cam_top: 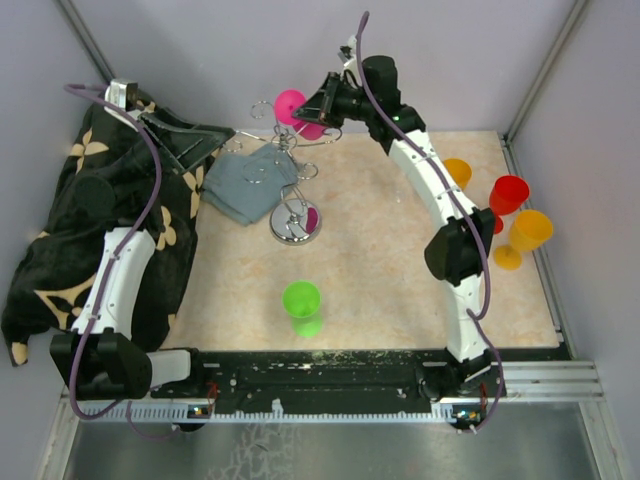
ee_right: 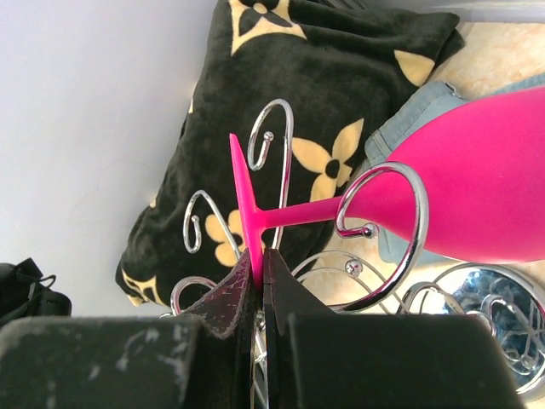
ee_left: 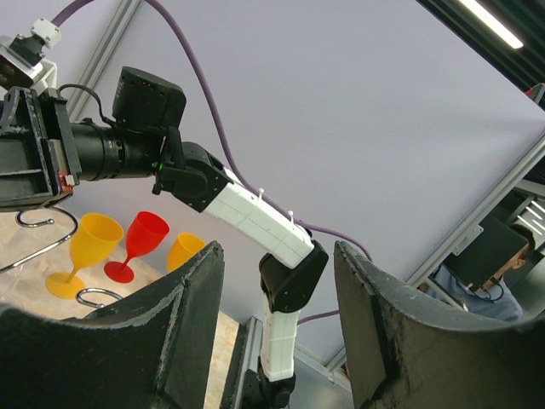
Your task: Place the wine glass upside down on the wine glass rack
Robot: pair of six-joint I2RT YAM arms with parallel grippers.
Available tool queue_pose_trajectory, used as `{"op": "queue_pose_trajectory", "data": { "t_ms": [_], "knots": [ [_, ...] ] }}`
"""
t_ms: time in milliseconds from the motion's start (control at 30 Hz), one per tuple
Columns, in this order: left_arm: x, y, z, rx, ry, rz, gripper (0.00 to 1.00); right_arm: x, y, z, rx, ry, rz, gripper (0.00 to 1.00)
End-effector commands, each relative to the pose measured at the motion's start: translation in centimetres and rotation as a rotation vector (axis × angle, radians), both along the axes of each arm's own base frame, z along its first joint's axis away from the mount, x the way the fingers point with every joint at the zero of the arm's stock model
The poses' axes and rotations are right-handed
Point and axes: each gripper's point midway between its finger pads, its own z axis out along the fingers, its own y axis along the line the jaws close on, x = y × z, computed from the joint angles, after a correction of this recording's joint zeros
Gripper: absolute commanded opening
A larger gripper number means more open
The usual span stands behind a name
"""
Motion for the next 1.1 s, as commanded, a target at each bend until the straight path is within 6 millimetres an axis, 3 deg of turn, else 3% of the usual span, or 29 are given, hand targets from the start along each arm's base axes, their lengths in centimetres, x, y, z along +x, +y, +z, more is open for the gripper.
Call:
{"op": "queue_pose_trajectory", "data": {
  "t_ms": [0,1067],
  "knots": [
    [-1.2,0.1,0.4,0.009,-0.039,0.002,0.61,-2.2,-1.7,6.9,0.056,-0.161,-0.013,0.00],
    [-1.8,0.0,0.3,0.009,-0.039,0.002,0.61,-1.7,-4.1,6.1,0.010,-0.170,-0.074,0.00]
  ]
}}
